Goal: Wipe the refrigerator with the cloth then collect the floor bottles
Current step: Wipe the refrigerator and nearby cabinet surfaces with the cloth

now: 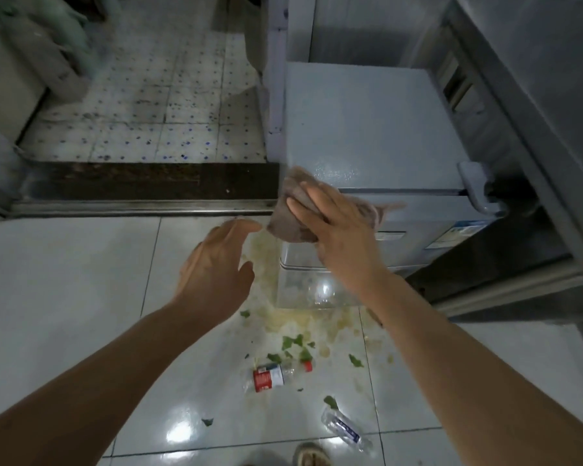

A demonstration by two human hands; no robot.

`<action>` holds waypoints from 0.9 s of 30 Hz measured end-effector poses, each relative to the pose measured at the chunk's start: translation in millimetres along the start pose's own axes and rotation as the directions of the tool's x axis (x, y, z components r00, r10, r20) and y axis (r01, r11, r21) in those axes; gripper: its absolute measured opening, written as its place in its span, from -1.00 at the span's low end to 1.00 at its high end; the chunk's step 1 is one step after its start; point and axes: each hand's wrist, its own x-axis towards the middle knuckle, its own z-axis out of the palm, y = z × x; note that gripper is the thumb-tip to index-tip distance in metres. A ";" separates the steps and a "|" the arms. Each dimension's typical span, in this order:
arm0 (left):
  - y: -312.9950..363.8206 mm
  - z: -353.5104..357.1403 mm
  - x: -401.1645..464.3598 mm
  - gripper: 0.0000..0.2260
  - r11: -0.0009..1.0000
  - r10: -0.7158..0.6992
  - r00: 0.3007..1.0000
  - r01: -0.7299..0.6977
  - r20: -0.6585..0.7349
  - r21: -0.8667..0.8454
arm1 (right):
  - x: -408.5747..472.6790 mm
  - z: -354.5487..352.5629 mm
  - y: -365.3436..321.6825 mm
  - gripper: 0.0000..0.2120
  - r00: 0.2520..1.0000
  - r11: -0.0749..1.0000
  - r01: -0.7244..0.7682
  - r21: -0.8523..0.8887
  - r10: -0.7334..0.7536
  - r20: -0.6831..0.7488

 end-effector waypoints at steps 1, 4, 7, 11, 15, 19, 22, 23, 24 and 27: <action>0.6 4.0 -0.7 -0.56 1.000 0.014 1.000 -0.014 -0.007 0.004 | -7.9 -2.3 12.7 -0.35 1.000 0.999 0.005 -0.041 -0.005 -0.005; 9.2 18.1 5.5 -0.53 0.994 0.110 0.992 -0.109 -0.053 0.029 | -37.3 -12.4 60.2 -0.29 0.992 0.987 -0.119 -0.104 0.116 -0.042; 21.9 38.2 20.2 -0.44 0.949 0.298 0.948 -0.281 -0.113 0.141 | -57.7 -20.4 102.1 -0.37 0.984 0.978 -0.170 -0.123 0.162 -0.075; 30.9 76.8 37.5 -0.46 0.901 0.421 0.883 -0.381 -0.209 0.205 | -60.6 -8.6 117.8 -0.49 0.964 0.967 -0.185 -0.177 0.143 -0.226; 24.1 115.5 47.1 -0.58 0.908 0.420 0.812 -0.372 -0.406 0.194 | -54.7 17.8 112.8 -0.58 0.823 0.960 -0.262 -0.096 0.171 -0.542; 22.5 141.0 59.2 -0.62 0.906 0.420 0.691 -0.356 -0.588 0.228 | -50.0 32.4 117.8 -0.57 0.714 0.969 -0.231 -0.090 0.106 -0.692; 19.7 150.8 66.3 -0.64 0.898 0.437 0.624 -0.351 -0.648 0.267 | -54.0 37.1 131.6 -0.58 0.704 0.972 -0.170 -0.164 0.004 -0.710; 18.3 153.0 67.7 -0.64 0.894 0.443 0.605 -0.354 -0.662 0.275 | -56.9 38.8 138.3 -0.58 0.705 0.968 -0.157 -0.198 -0.030 -0.709; 16.6 154.8 69.1 -0.64 0.891 0.447 0.589 -0.360 -0.673 0.277 | -60.4 41.3 145.6 -0.57 0.702 0.960 -0.158 -0.230 -0.055 -0.710; 11.3 159.8 72.0 -0.61 0.875 0.473 0.546 -0.382 -0.691 0.297 | -80.1 56.6 166.8 -0.54 0.673 0.937 -0.229 -0.264 -0.043 -0.738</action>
